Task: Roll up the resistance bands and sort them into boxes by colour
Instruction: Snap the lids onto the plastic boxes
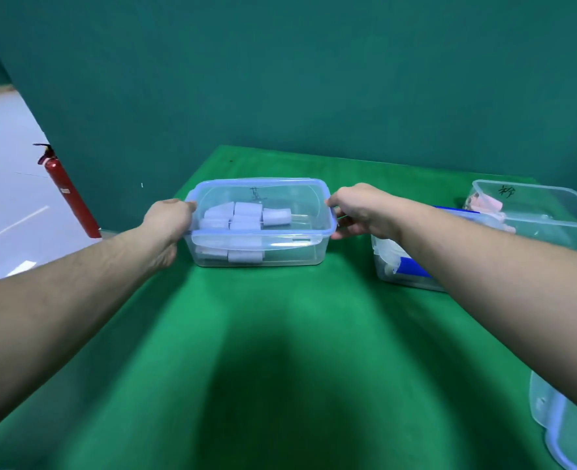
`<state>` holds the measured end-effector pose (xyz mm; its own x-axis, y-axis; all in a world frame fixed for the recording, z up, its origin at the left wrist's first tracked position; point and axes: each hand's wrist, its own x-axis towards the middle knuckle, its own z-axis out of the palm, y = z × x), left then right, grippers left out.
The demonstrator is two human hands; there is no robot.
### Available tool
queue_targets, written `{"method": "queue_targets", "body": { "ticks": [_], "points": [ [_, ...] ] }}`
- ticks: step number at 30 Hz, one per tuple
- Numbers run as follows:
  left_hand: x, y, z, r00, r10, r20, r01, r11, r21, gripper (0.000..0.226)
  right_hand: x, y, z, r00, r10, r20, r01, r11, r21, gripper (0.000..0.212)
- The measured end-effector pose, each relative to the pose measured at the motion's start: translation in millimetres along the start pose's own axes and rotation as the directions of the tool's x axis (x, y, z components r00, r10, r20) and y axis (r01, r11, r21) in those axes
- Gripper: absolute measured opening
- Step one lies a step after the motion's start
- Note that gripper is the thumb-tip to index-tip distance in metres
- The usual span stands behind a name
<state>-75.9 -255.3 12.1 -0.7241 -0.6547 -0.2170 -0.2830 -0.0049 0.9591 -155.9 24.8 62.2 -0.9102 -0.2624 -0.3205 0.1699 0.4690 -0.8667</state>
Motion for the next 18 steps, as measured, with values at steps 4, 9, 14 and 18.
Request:
{"method": "queue_targets", "body": {
  "ticks": [4, 9, 14, 18],
  "points": [
    [-7.7, -7.9, -5.3, 0.999, 0.029, 0.028, -0.029, 0.999, 0.029, 0.026, -11.1, 2.1, 3.2, 1.000, 0.022, -0.004, -0.022, 1.000, -0.002, 0.012],
    [-14.1, -2.5, -5.2, 0.998, 0.032, 0.058, -0.038, 0.995, 0.095, 0.026, -19.7, 5.7, 7.0, 1.000, 0.007, 0.005, -0.007, 1.000, -0.017, 0.019],
    [-16.4, 2.9, -5.5, 0.998, 0.020, 0.065, -0.030, 0.988, 0.153, 0.040, -17.5, 8.1, 15.3, 0.999, -0.019, -0.045, 0.020, 1.000, 0.016, 0.024],
    [-15.6, 0.0, -10.1, 0.995, 0.019, 0.094, -0.038, 0.977, 0.209, 0.047, -15.8, 11.0, 11.5, 0.999, -0.004, -0.034, 0.005, 1.000, 0.008, 0.027]
  ]
}}
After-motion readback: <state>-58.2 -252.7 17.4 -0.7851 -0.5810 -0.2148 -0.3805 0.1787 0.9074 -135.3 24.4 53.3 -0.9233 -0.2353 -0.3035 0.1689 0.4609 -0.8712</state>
